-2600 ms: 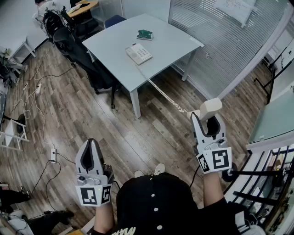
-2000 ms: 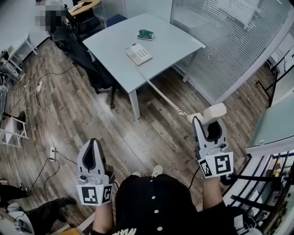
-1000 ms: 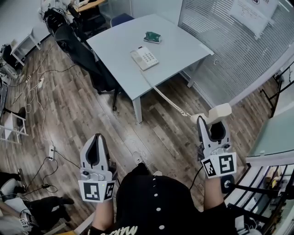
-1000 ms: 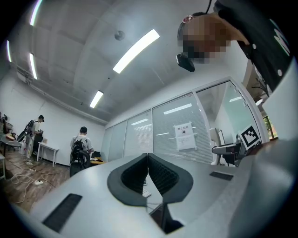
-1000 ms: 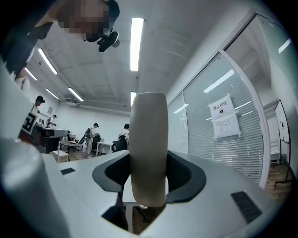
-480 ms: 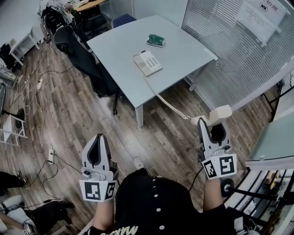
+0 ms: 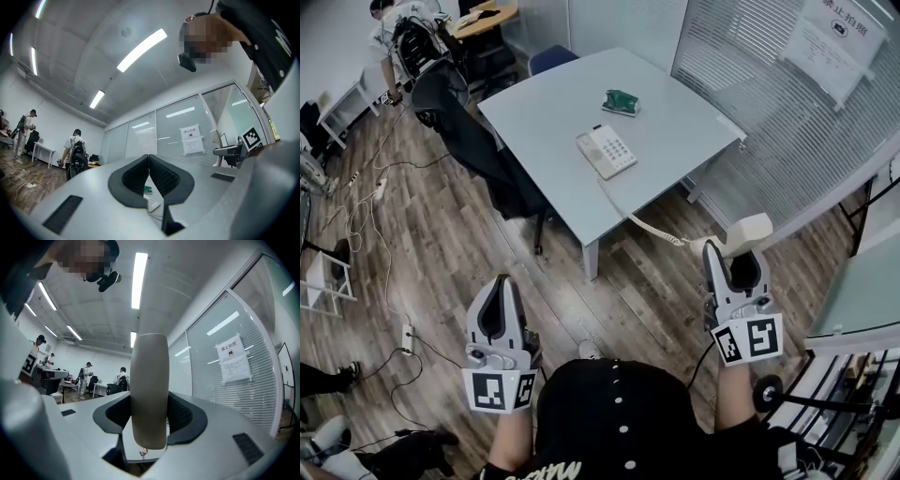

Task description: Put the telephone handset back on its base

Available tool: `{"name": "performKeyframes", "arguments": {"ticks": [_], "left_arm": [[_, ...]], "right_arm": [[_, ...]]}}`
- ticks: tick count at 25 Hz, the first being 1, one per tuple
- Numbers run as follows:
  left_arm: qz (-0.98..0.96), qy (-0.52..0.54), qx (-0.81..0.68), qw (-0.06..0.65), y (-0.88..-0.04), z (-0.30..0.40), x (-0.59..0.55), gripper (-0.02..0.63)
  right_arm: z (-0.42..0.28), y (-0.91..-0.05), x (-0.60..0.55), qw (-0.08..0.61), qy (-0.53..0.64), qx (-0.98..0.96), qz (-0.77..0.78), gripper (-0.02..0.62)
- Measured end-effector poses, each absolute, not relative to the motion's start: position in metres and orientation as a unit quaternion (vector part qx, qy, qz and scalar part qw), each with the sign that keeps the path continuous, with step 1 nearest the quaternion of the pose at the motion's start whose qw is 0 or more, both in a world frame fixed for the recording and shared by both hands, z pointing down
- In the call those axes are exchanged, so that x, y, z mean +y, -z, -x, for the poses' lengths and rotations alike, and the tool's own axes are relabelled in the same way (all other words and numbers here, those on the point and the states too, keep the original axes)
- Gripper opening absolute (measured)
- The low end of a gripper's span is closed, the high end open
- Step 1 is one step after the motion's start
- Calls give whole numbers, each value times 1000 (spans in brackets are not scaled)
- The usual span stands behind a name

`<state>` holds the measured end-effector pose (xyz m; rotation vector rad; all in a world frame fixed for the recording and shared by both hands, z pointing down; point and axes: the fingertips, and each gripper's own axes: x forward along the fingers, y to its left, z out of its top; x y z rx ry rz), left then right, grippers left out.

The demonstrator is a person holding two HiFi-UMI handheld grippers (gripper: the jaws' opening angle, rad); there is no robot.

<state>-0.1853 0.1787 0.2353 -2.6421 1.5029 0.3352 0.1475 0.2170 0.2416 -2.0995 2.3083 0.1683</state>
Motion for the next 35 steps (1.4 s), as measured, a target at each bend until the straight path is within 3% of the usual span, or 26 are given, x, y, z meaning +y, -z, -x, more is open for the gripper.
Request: {"name": "performKeyframes", "arguments": {"ticks": [13, 35], "left_arm": [[878, -100, 468, 23, -256, 190, 137, 17], [867, -72, 492, 4, -279, 119, 28, 15]], "right_arm": [[-134, -258, 195, -10, -43, 726, 686, 230], [-200, -290, 59, -25, -8, 753, 658, 230]]}}
